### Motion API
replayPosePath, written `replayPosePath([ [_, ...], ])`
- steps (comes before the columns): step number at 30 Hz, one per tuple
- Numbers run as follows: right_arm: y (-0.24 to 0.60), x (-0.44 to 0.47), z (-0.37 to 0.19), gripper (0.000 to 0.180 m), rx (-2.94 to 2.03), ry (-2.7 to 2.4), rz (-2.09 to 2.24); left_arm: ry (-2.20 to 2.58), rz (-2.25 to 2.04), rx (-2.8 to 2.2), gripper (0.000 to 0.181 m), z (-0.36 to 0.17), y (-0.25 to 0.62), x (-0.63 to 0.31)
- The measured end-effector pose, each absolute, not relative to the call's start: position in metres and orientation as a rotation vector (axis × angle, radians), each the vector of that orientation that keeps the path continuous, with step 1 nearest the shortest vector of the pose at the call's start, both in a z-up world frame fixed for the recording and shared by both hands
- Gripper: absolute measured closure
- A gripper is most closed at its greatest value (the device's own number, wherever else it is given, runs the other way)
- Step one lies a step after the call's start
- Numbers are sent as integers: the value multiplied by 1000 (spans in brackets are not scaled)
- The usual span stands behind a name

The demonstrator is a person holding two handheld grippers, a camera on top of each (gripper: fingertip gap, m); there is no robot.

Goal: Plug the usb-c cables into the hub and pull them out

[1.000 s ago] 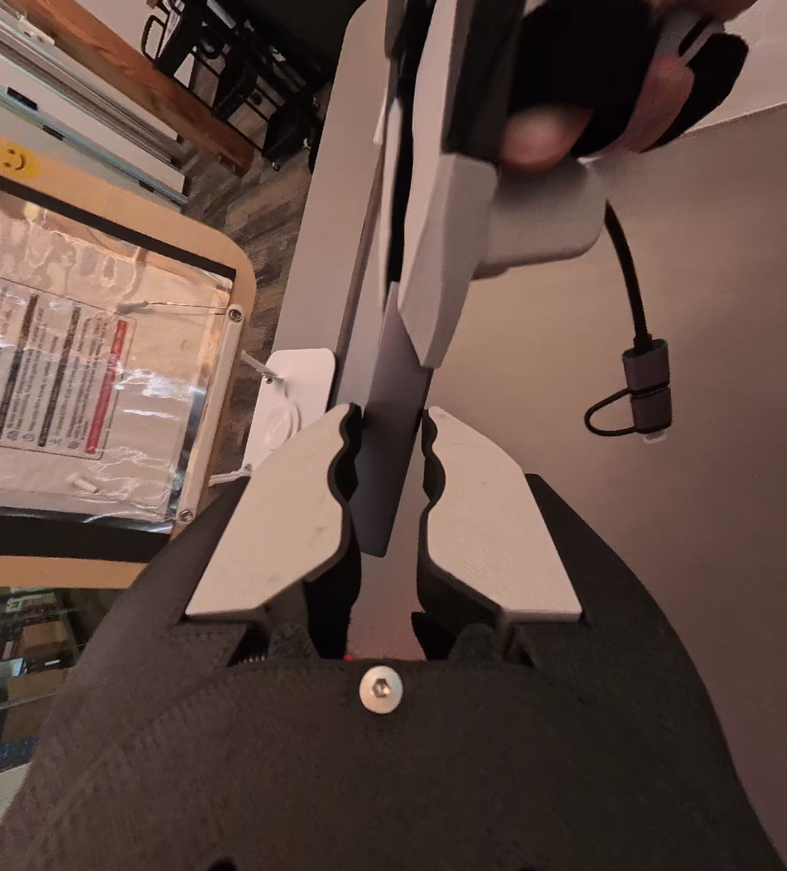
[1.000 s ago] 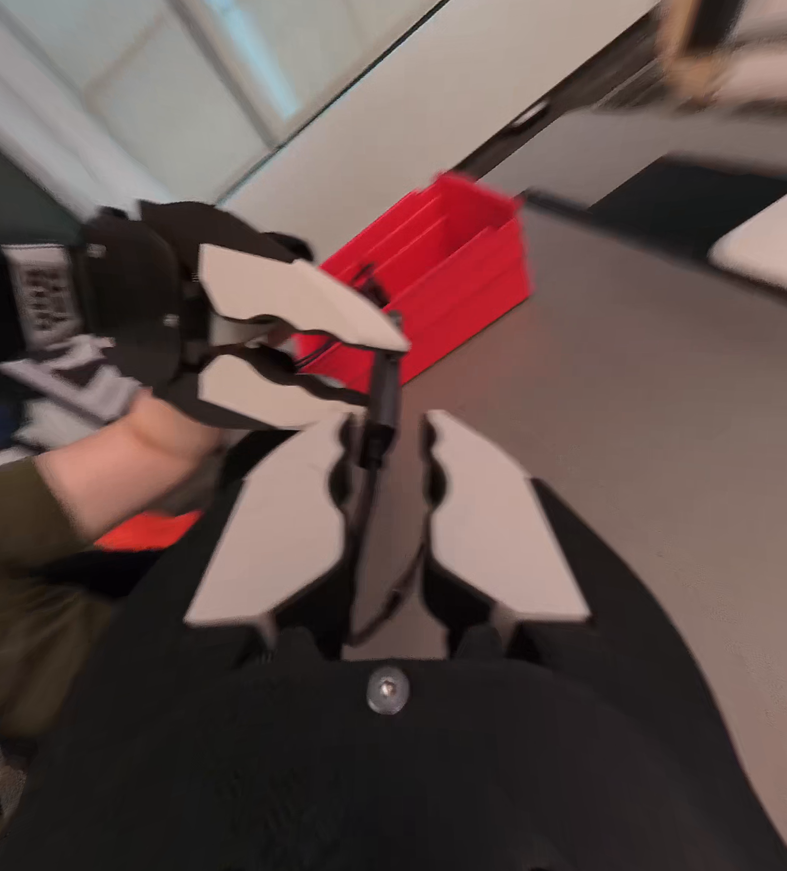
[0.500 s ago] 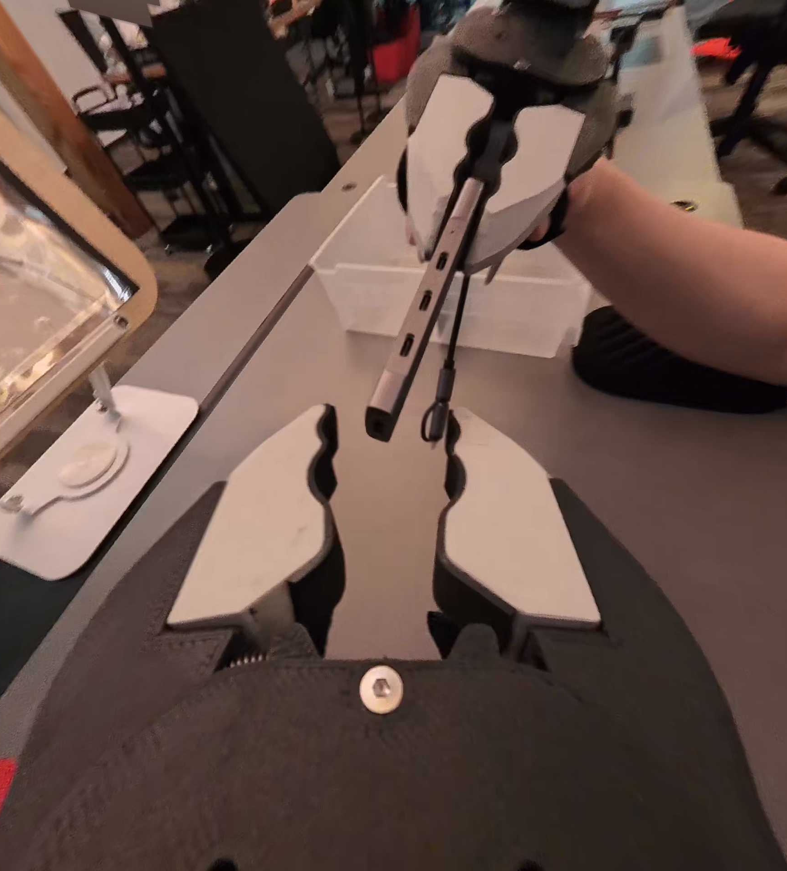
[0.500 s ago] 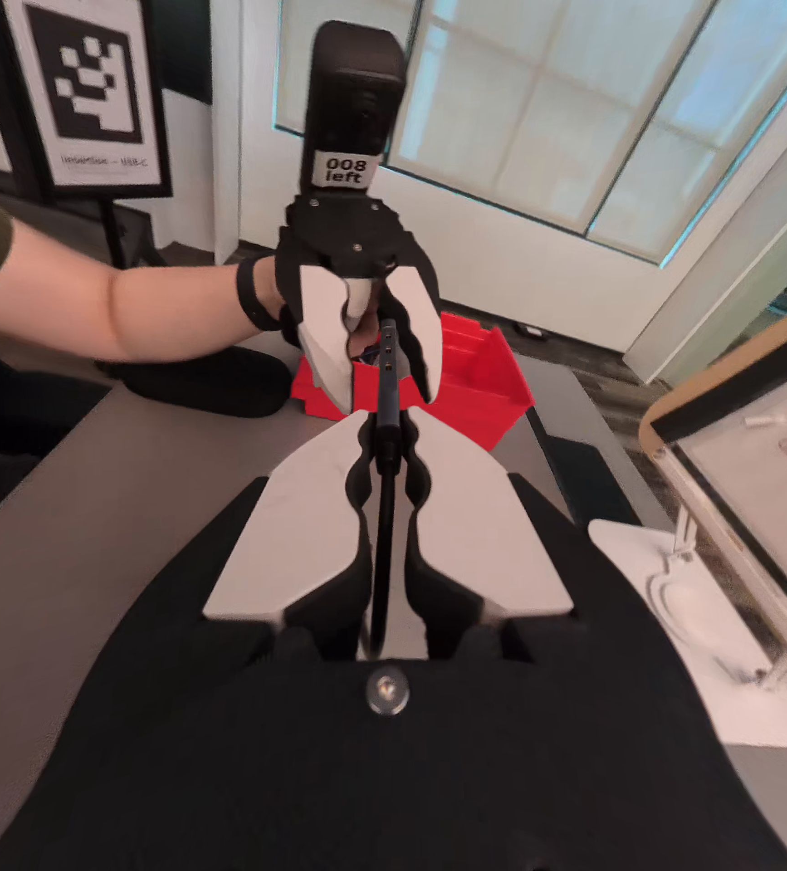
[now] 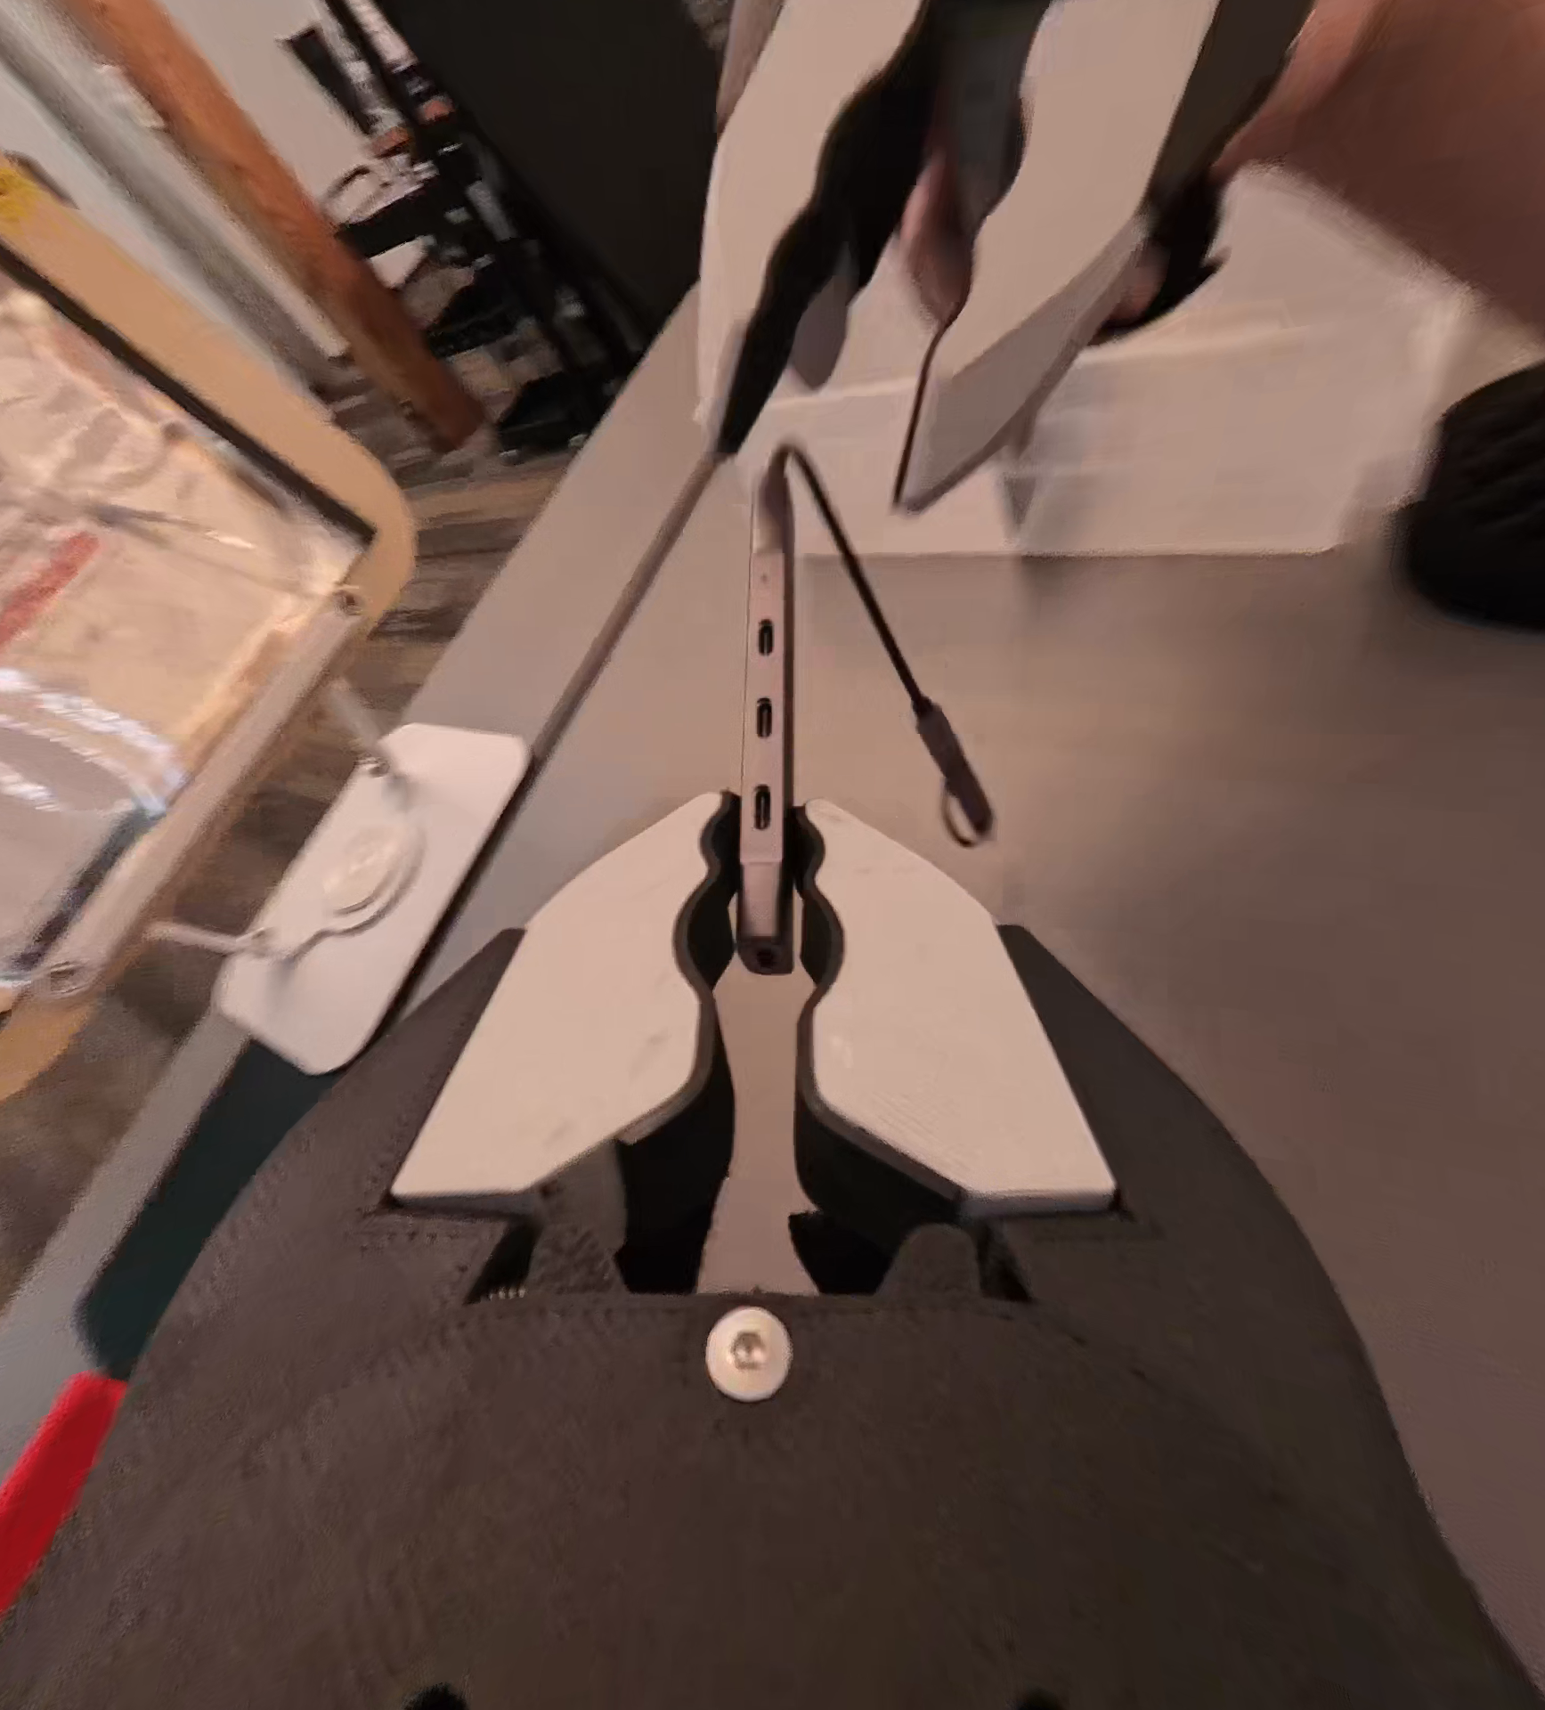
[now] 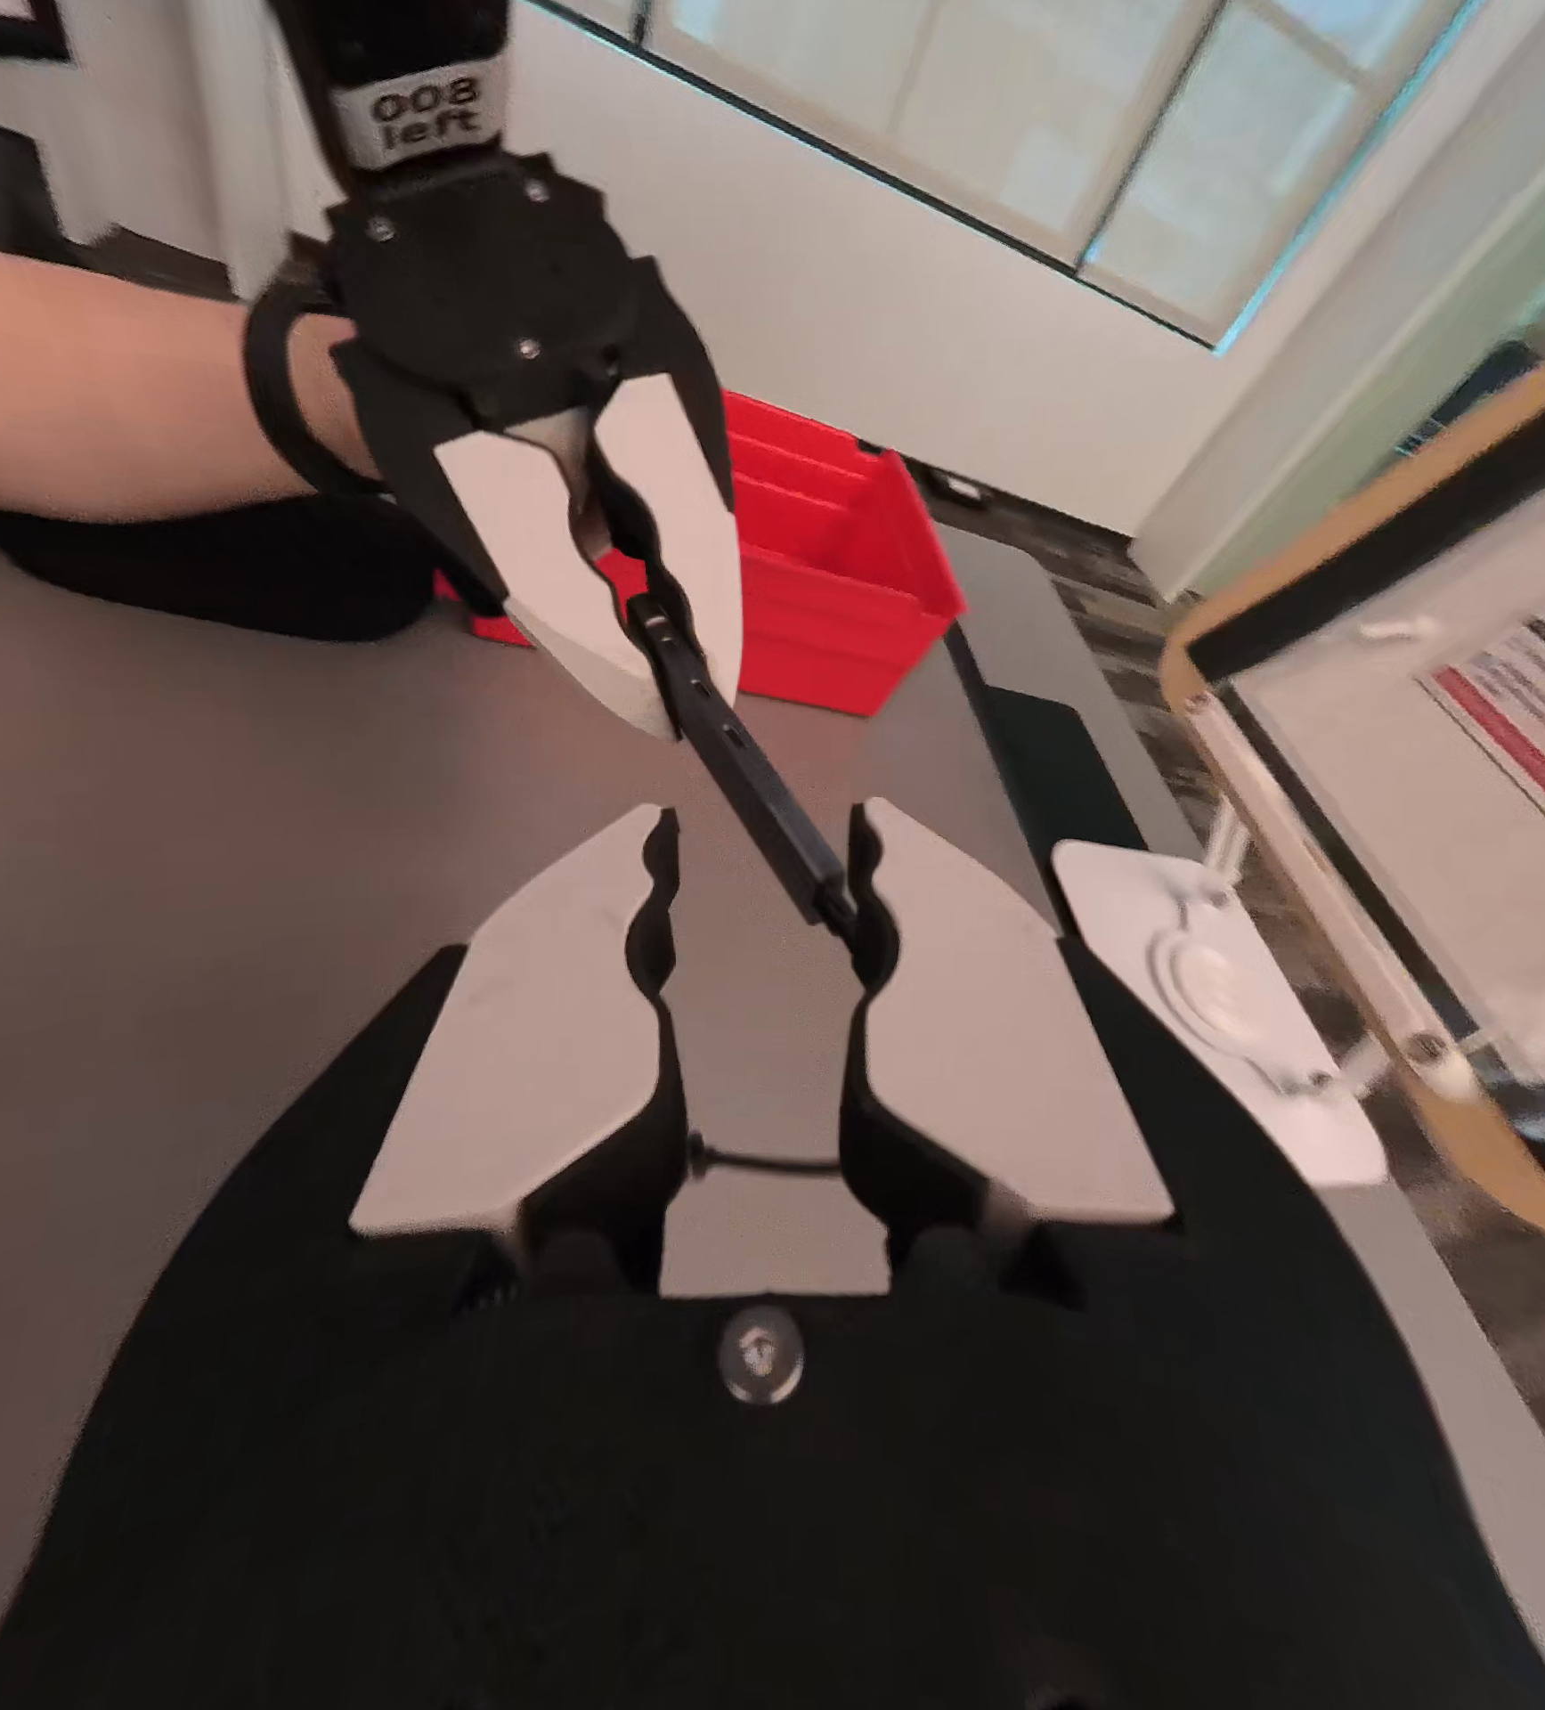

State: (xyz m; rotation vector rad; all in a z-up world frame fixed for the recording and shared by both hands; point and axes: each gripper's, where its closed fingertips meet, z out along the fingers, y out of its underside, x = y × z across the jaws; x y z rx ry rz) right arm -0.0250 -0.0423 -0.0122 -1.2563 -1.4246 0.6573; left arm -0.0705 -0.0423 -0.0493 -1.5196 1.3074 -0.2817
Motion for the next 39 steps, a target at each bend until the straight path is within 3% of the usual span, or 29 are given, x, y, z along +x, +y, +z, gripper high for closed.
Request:
replayPosePath([
  [8, -23, 22, 4, 144, -1319, -1274, 581, 1417, 273, -1462, 171, -107, 23, -61],
  [13, -18, 37, 19, 145, -1306, -1199, 536, 1430, 504, -1372, 171, -77, 65, -61],
  [17, -20, 40, 22, 145, -1293, -1201, 508, 1550, 442, -1343, 171, -69, 62, -53],
  [24, -22, 44, 25, 146, -1288, -1216, 465, 1725, 432, -1319, 171, -148, 35, -52],
  [32, -31, 42, 34, 146, -1251, -1225, 448, 1769, 384, -1425, 167, -191, 30, -66],
  [39, -29, 42, 32, 146, -1269, -1230, 439, 1717, 290, -1547, 159, -194, 28, -71],
])
